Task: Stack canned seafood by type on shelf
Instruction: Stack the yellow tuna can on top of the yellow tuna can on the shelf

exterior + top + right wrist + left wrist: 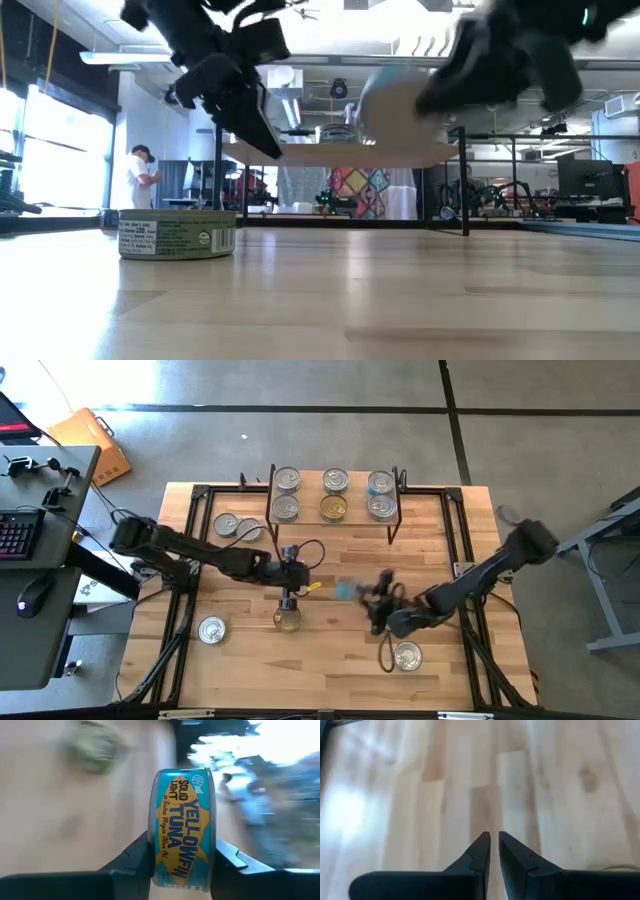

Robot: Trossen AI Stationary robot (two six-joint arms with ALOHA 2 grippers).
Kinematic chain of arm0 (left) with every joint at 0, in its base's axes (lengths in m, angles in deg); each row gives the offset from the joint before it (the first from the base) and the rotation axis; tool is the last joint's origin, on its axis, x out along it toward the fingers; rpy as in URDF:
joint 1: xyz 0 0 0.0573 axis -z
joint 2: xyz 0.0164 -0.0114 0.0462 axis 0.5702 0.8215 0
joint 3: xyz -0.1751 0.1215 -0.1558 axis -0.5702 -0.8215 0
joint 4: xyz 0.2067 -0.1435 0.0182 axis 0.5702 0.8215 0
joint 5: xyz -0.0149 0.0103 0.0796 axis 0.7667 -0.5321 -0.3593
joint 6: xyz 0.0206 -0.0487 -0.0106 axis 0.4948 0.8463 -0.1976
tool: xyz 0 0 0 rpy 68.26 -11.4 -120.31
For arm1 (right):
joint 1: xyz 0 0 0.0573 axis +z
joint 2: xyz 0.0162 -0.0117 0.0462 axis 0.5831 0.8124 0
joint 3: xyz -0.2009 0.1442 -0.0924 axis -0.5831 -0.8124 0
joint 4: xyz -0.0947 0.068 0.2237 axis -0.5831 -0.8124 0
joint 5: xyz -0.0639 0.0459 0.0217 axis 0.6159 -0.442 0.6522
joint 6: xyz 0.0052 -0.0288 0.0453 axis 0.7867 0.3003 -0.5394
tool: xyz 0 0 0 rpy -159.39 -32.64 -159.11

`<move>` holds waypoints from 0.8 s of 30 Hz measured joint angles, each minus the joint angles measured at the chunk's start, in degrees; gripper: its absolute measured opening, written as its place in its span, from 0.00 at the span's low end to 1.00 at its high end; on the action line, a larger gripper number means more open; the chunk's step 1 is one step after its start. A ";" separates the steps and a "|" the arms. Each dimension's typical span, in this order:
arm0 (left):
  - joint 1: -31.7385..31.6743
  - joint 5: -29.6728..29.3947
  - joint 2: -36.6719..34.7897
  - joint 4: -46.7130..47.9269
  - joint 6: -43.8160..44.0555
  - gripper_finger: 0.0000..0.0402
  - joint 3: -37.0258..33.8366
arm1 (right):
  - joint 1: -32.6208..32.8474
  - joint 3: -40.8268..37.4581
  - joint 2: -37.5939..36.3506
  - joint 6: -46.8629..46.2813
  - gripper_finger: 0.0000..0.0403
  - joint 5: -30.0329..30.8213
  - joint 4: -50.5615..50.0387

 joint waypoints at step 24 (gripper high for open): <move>16.31 -26.19 -2.29 -0.40 8.46 0.06 -0.04 | -60.48 25.29 -6.66 29.32 0.30 -21.03 -33.32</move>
